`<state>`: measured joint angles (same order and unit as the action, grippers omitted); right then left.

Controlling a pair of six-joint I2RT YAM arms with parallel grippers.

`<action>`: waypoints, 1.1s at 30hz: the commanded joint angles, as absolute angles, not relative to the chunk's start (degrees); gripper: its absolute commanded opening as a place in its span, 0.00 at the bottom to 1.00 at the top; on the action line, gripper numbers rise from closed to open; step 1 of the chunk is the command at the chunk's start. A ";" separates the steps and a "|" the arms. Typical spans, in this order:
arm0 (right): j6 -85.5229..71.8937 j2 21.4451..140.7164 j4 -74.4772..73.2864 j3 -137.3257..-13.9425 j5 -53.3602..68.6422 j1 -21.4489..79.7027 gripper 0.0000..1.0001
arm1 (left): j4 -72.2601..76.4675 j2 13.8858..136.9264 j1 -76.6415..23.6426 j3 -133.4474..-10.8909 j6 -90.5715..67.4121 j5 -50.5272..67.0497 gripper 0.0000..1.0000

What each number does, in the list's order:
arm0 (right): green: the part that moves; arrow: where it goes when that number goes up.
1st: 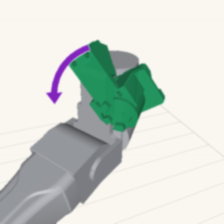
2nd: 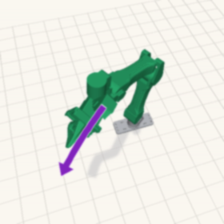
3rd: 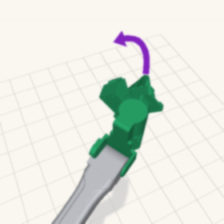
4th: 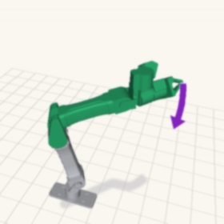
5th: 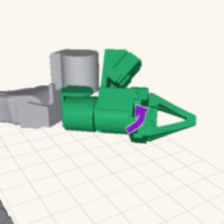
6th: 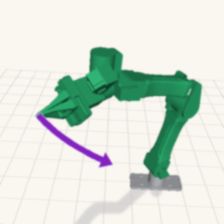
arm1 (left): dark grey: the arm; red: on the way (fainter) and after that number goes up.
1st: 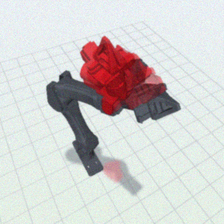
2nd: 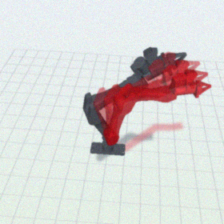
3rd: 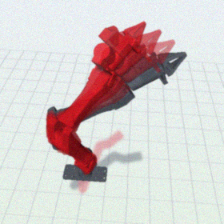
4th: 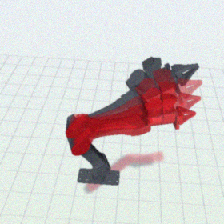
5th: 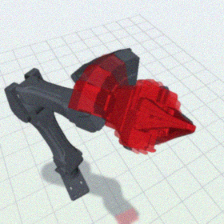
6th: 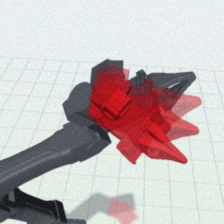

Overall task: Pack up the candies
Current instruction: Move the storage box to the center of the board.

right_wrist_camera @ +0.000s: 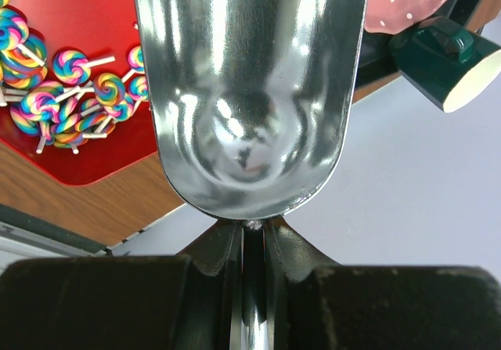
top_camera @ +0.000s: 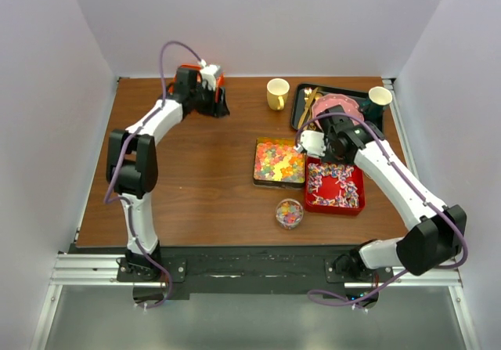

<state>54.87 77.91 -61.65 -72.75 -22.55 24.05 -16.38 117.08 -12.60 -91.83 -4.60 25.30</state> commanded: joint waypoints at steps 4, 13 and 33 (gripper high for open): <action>53.09 79.36 -59.94 -75.94 -20.74 23.55 0.00 | -14.51 121.99 -11.87 -103.61 -0.26 11.17 0.64; 52.73 79.63 -59.85 -75.67 -20.57 22.94 0.00 | -11.96 130.86 -11.78 -111.61 4.22 4.75 0.64; 52.29 82.35 -60.03 -79.62 -19.42 22.85 0.00 | -14.68 116.56 -12.13 -85.30 6.59 17.84 0.17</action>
<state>53.49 81.87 -61.25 -75.81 -19.94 23.11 -12.49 124.27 -11.73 -94.76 6.74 12.91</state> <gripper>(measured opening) 0.128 0.192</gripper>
